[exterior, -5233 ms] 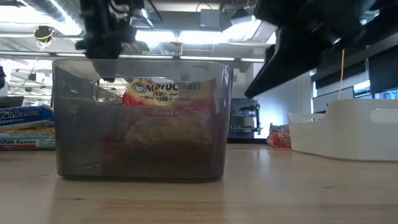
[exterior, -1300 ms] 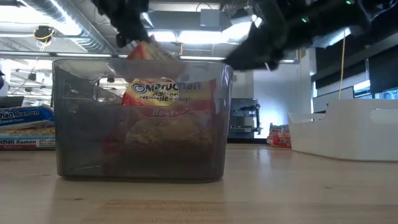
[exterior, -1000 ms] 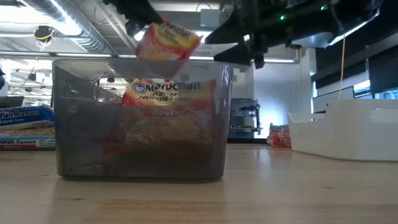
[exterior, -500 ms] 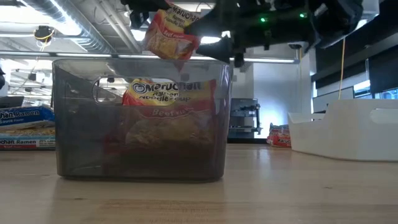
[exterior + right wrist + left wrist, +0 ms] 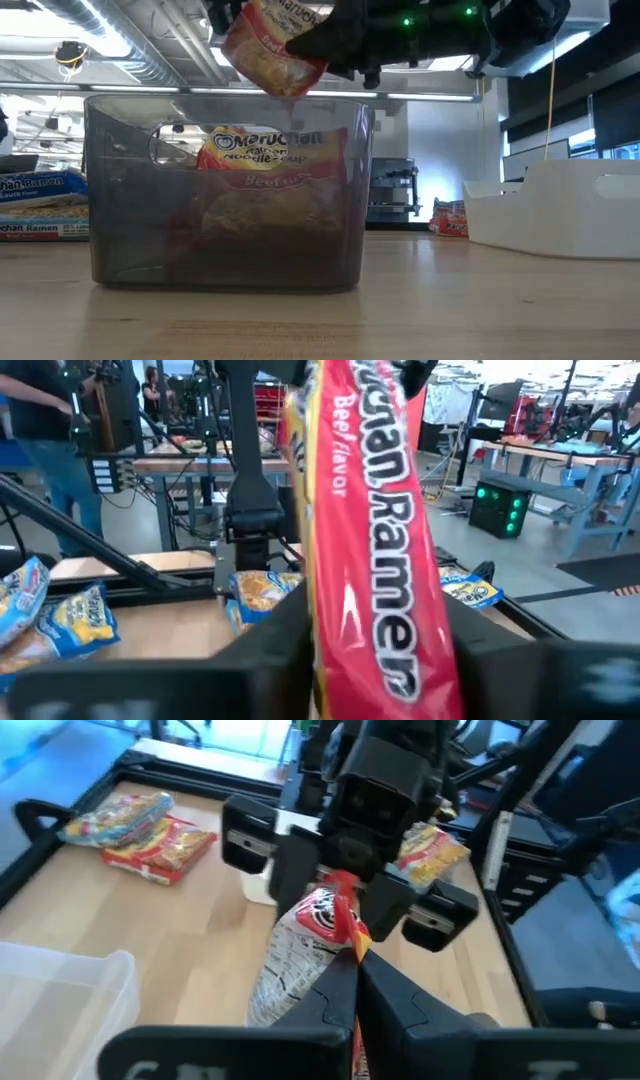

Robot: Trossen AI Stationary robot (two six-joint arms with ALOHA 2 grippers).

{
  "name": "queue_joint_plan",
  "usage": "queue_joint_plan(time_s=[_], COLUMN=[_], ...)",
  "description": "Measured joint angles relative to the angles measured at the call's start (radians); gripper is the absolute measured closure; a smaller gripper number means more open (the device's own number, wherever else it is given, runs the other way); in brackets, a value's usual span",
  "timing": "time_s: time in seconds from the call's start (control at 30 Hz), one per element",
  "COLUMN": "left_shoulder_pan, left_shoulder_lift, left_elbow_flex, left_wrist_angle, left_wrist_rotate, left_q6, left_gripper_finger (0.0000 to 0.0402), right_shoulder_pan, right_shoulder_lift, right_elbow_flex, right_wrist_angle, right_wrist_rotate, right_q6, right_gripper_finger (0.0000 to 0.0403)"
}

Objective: Sort Maruchan noodles
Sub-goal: Put the red noodle pack into the gray bin

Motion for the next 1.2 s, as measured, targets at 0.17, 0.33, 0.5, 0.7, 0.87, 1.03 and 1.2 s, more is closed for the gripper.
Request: queue_joint_plan(time_s=[0.17,0.33,0.5,0.7,0.87,1.03,1.2], left_shoulder_pan=[-0.014,-0.013,-0.027,-0.105,-0.196,-0.281,-0.353], left_shoulder_lift=[-0.002,-0.067,-0.166,-0.245,-0.289,-0.300,-0.301], left_elbow_flex=[0.000,-0.001,-0.001,-0.054,-0.173,-0.273,-0.339], left_wrist_angle=[-0.003,-0.047,-0.244,-0.385,-0.350,-0.265,-0.134], left_wrist_rotate=[-0.081,-0.130,-0.190,-0.260,-0.264,-0.272,-0.273], left_q6=[-0.012,-0.015,-0.045,-0.186,-0.291,-0.361,-0.376], left_gripper_finger=[0.0373,0.0325,0.0308,0.0311,0.0311,0.0311,0.0311], right_shoulder_pan=[0.001,0.024,0.087,0.168,0.226,0.253,0.248], right_shoulder_lift=[-0.003,-0.029,-0.065,-0.074,-0.060,-0.054,-0.010], right_elbow_flex=[0.000,0.001,0.038,0.174,0.286,0.306,0.306], right_wrist_angle=[-0.007,-0.056,-0.214,-0.536,-0.764,-0.775,-0.751], right_wrist_rotate=[-0.014,-0.039,-0.040,-0.121,-0.158,-0.146,-0.178], right_q6=[-0.019,-0.013,-0.013,0.092,0.195,0.281,0.325], right_gripper_finger=[0.0331,0.0330,0.0324,0.0323,0.0323,0.0323,0.0323])
